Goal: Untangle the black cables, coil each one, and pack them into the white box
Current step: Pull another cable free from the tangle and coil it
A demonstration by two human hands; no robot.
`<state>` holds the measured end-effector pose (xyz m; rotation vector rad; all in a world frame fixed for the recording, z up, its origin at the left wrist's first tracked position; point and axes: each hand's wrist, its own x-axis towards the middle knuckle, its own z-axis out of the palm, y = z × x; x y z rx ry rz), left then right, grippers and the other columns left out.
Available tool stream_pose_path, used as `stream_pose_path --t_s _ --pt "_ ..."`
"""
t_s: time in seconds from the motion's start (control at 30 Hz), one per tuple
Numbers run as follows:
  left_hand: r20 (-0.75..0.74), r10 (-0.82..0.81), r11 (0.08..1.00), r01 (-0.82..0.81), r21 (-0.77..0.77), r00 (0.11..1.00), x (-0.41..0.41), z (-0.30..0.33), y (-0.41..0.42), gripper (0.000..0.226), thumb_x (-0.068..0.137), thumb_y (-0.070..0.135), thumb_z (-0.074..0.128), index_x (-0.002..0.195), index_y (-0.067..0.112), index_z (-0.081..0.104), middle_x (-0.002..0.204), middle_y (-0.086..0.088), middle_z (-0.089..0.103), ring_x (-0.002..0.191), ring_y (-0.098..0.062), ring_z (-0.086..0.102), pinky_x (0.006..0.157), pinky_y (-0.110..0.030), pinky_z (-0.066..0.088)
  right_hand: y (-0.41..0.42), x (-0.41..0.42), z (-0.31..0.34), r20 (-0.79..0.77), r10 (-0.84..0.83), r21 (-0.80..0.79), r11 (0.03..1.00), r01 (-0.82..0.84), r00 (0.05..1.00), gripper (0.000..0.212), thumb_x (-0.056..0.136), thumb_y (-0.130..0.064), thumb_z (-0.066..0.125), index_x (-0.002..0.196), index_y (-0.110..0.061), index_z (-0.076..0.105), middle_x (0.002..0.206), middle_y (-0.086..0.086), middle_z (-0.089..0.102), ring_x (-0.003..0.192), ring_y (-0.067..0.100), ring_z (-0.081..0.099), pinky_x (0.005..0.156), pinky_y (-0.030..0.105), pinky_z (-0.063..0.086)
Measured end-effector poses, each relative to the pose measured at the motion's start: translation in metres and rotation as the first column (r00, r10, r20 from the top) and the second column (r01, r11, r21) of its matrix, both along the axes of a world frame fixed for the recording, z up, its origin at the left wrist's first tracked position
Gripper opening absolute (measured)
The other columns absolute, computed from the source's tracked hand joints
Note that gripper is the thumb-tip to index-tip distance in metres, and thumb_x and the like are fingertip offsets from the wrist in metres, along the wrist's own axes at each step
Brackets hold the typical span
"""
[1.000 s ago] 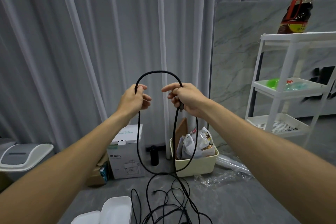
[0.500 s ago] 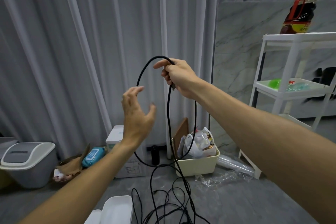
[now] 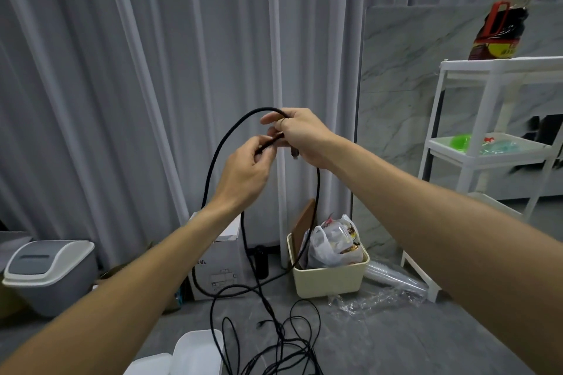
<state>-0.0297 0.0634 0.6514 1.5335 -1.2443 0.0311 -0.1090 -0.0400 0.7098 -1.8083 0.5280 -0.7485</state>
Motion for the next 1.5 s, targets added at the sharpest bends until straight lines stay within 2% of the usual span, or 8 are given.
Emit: stream_pose_path --t_s 0.23,0.33,0.47,0.67,1.0,1.23,1.37,1.5 --pt "0.075 0.101 0.995 -0.102 0.001 0.992 0.009 0.01 0.004 0.027 0.094 0.03 0.065 0.113 0.019 0.05 0.06 0.004 0.049 0.049 -0.01 0.041 0.045 -0.016 0.033 -0.005 -0.012 0.004 -0.336 -0.021 -0.106 0.994 -0.015 0.942 0.028 0.098 -0.032 0.06 0.112 -0.008 0.067 0.089 0.005 0.062 0.051 0.011 0.051 0.039 0.018 0.034" --pt "0.113 0.138 0.99 -0.14 0.012 0.984 0.011 0.011 0.005 0.041 0.094 0.03 0.066 0.127 0.024 0.042 0.057 0.007 0.047 0.045 -0.006 0.042 0.044 -0.013 0.034 -0.009 -0.012 0.004 -0.3 0.034 0.017 0.999 -0.03 0.953 0.029 0.092 -0.029 0.07 0.103 -0.002 0.07 0.074 0.002 0.054 0.049 0.008 0.039 0.04 0.017 0.03" --pt "0.219 0.17 0.974 -0.198 0.111 0.961 0.015 0.017 0.001 0.029 0.097 0.036 0.059 0.122 0.022 0.067 0.064 0.014 0.057 0.059 -0.005 0.056 0.049 -0.011 0.034 -0.011 -0.013 0.002 -0.221 0.133 0.138 0.985 -0.104 0.966 0.027 0.094 -0.019 0.066 0.112 0.001 0.069 0.068 0.0 0.05 0.053 0.007 0.041 0.046 0.017 0.033" --pt "0.233 0.173 0.951 -0.224 0.213 0.957 0.02 0.025 0.0 0.028 0.099 0.039 0.055 0.122 0.025 0.063 0.098 -0.002 0.072 0.086 -0.018 0.064 0.075 -0.033 0.05 -0.012 -0.017 0.005 -0.198 0.226 0.144 0.969 -0.2 0.954 0.031 0.096 -0.02 0.064 0.116 0.002 0.068 0.072 0.001 0.052 0.058 0.008 0.046 0.05 0.018 0.037" --pt "0.01 0.142 0.973 -0.142 0.182 0.99 0.023 0.029 -0.004 0.022 0.099 0.033 0.056 0.114 0.025 0.069 0.103 0.008 0.068 0.099 -0.011 0.06 0.077 -0.022 0.044 -0.014 -0.018 0.011 -0.093 0.218 0.185 0.962 -0.199 0.971 0.026 0.095 -0.029 0.065 0.109 -0.008 0.064 0.094 0.007 0.06 0.061 0.011 0.058 0.058 0.021 0.046" --pt "-0.2 0.159 0.987 -0.152 0.051 0.967 0.033 0.035 -0.009 0.016 0.099 0.035 0.056 0.1 0.028 0.071 0.048 0.018 0.045 0.042 -0.001 0.038 0.045 -0.018 0.031 -0.018 -0.022 0.007 -0.369 -0.004 -0.137 0.989 -0.05 0.929 0.022 0.098 -0.024 0.059 0.114 -0.009 0.063 0.102 0.009 0.065 0.056 0.012 0.058 0.049 0.02 0.041" --pt "-0.134 0.182 0.979 -0.166 0.121 0.974 0.035 0.035 -0.007 0.035 0.101 0.035 0.052 0.136 0.029 0.052 0.107 0.009 0.057 0.096 -0.009 0.054 0.081 -0.023 0.04 -0.02 -0.018 0.003 -0.356 -0.188 -0.319 0.945 0.07 0.915 0.023 0.103 -0.022 0.047 0.113 -0.015 0.066 0.094 0.005 0.066 0.06 0.014 0.052 0.046 0.02 0.037" --pt "-0.103 0.16 0.983 -0.148 0.111 0.982 0.032 0.035 -0.007 0.02 0.101 0.032 0.054 0.112 0.026 0.069 0.107 0.002 0.07 0.105 -0.016 0.062 0.08 -0.023 0.044 -0.019 -0.013 0.005 -0.245 -0.167 -0.325 0.942 0.081 0.955 0.023 0.102 -0.025 0.051 0.106 -0.012 0.069 0.083 0.002 0.059 0.064 0.013 0.047 0.052 0.022 0.036"
